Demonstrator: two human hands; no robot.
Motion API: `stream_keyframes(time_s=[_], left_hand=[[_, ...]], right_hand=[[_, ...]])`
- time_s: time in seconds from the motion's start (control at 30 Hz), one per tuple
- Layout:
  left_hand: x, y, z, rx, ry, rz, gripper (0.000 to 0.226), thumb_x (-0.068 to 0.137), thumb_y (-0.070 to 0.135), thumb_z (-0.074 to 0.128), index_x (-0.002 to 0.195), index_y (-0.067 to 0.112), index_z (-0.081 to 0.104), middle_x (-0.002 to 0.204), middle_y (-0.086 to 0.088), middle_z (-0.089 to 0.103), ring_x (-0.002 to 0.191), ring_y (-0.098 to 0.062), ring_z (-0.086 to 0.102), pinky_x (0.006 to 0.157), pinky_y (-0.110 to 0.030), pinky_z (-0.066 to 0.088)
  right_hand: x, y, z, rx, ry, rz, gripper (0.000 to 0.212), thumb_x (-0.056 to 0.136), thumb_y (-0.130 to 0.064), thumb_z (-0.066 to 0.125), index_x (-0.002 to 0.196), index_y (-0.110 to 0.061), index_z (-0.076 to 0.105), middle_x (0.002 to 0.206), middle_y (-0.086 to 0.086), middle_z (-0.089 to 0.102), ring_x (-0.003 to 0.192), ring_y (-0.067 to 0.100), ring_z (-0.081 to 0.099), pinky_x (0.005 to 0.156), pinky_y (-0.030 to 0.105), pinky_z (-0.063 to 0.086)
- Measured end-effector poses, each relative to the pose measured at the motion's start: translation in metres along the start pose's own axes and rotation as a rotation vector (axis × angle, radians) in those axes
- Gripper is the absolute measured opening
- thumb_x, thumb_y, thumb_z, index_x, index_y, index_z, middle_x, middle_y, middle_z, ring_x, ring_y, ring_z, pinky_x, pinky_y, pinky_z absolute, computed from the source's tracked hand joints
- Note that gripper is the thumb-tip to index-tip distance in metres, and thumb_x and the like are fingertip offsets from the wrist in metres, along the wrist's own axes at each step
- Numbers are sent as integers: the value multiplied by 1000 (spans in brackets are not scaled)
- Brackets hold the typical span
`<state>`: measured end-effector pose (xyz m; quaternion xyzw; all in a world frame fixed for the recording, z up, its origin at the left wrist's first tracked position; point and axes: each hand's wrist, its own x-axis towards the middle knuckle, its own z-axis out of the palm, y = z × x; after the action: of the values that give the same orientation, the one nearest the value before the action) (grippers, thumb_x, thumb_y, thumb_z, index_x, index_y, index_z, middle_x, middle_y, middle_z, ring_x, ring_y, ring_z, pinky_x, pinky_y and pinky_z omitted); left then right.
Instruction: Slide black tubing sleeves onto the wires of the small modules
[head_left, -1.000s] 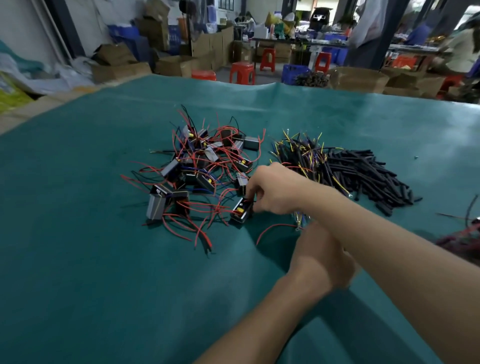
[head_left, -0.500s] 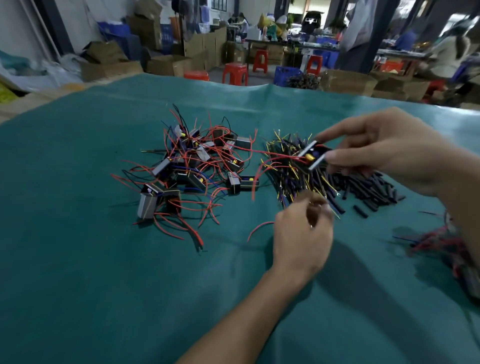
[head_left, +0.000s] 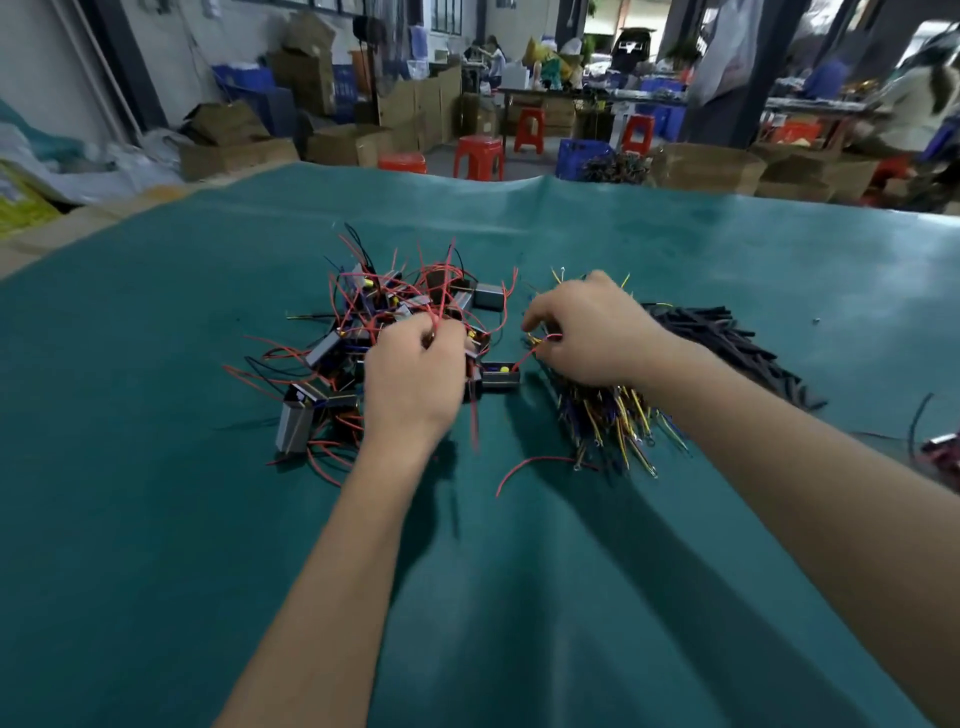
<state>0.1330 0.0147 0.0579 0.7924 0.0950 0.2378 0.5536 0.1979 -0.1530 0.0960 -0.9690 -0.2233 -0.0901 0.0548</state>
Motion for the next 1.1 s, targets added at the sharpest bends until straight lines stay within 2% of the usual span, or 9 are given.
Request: stream_keyframes(time_s=[0.1,0.2,0.37,0.53,0.63,0.8,0.9,1.0,1.1], left_hand=[[-4,-4,4,126,-68,-35,22,85,26,55,80,8,68,77,-7,72,83,-34,66,76,-45,55],[-12,-7,13,300,-118,-21,10,91,20,55,97,14,62,93,-12,72,94,-40,64,86,-47,52],[-13,0,4,434,-62,-32,29,92,24,57,117,11,49,105,-18,67,98,-45,60,88,-51,50],[-16,1,-4,458,-67,-50,33,90,22,57,117,7,45,109,-22,65,101,-48,59,90,-53,49],[-14,-2,-5,457,-56,-43,33,86,14,55,116,8,42,106,-22,66,97,-48,60,89,-52,50],[-12,-8,-3,442,-31,-47,32,87,10,52,117,7,41,104,-20,64,95,-46,59,85,-49,50],[-13,-8,3,441,9,3,53,86,13,62,134,5,39,122,-18,59,108,-45,57,91,-49,46],[-19,-4,7,488,105,207,80,82,17,71,150,3,31,137,-19,47,124,-38,47,106,-43,35],[-28,2,15,457,179,485,64,79,17,68,139,5,50,134,-19,49,123,-38,46,111,-44,35]], right_hand=[[19,-4,17,-299,-185,11,30,92,-23,61,121,-18,66,120,12,64,125,36,44,102,44,40],[27,-4,12,-202,-224,39,23,92,-32,67,113,-26,72,109,8,66,124,33,51,102,45,41],[36,-8,-32,34,-274,-32,15,89,-32,74,101,-25,81,70,-10,64,77,16,61,67,28,44],[30,3,-73,324,-301,57,14,95,-20,69,88,-12,78,66,-2,74,57,9,60,60,27,47],[14,14,-90,506,-219,146,14,94,-15,70,89,-3,76,56,4,63,49,15,52,50,26,46],[-34,37,-109,692,45,242,14,91,-17,72,84,-8,79,54,-5,49,47,5,41,42,22,37],[-63,49,-108,909,159,246,15,93,-11,68,85,-2,78,56,0,44,46,7,36,40,21,31],[-78,52,-106,990,235,245,19,96,-6,62,85,-1,77,58,3,43,47,10,32,41,22,27],[-78,50,-118,1016,270,221,18,98,-5,60,88,1,73,48,-7,44,44,9,32,40,22,29]])
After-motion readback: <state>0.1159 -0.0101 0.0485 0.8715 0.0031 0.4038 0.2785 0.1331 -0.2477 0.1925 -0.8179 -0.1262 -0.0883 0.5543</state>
